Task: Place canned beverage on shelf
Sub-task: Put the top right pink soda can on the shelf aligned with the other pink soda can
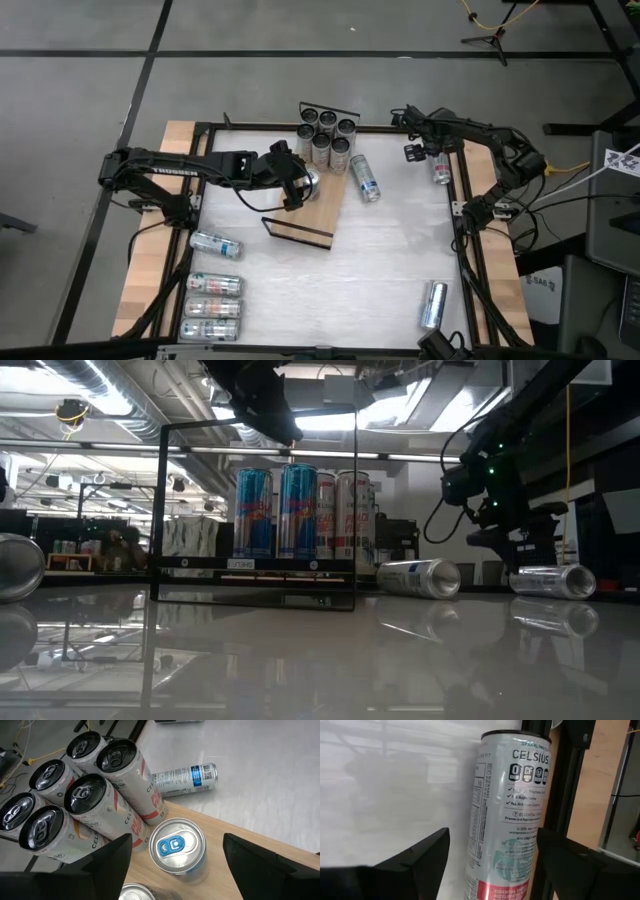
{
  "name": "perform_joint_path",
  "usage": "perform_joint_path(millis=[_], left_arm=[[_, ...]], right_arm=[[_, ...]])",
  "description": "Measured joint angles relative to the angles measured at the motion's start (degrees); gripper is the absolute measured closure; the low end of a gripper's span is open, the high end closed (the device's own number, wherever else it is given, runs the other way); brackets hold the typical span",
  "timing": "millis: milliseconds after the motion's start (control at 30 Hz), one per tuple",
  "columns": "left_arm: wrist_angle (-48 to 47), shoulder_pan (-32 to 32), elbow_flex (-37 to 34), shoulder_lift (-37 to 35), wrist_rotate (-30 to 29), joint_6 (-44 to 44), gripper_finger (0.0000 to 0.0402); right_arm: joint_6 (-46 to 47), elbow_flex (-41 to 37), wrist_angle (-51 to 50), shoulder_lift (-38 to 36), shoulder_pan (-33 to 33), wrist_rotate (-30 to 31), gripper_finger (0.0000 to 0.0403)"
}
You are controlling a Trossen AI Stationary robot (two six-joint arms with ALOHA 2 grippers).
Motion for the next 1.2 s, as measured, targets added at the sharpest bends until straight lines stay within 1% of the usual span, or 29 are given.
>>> perform_joint_path(millis=[167, 300, 433, 733, 1000, 1100, 1200], left_arm=[[0.02, 0.0, 0.0, 0.0, 0.01, -0.01, 0.0098], [0.02, 0.0, 0.0, 0.0, 0.03, -0.04, 0.0098], [0.02, 0.0, 0.0, 0.0, 0.01, -0.05, 0.0098], [0.04, -0.01, 0.0, 0.0, 0.01, -0.38, 0.0098], [0.37, 0.0, 0.0, 0.0, 0.01, -0.38, 0.0098], [0.37, 0.0, 0.0, 0.0, 0.01, -0.38, 0.0098], [0.35, -0.02, 0.0, 0.0, 0.01, -0.4, 0.0098]], right_arm=[[-0.02, 1.44, -1.01, 0.0, -0.02, -2.08, 0.0111], [-0.11, 2.75, -2.34, 0.0, -0.07, -2.03, 0.0111], [-0.92, 4.3, -3.54, 0.0, -0.07, -0.16, 0.0111], [0.0, 6.33, -3.7, 0.0, -0.49, 1.15, 0.0111], [0.16, 11.78, -10.18, -0.04, -0.44, 4.76, 0.0111], [0.15, 12.52, -9.97, -0.04, -0.46, 5.84, 0.0111], [-1.89, 12.52, -9.5, 0.1, -0.55, 6.79, 0.0111]])
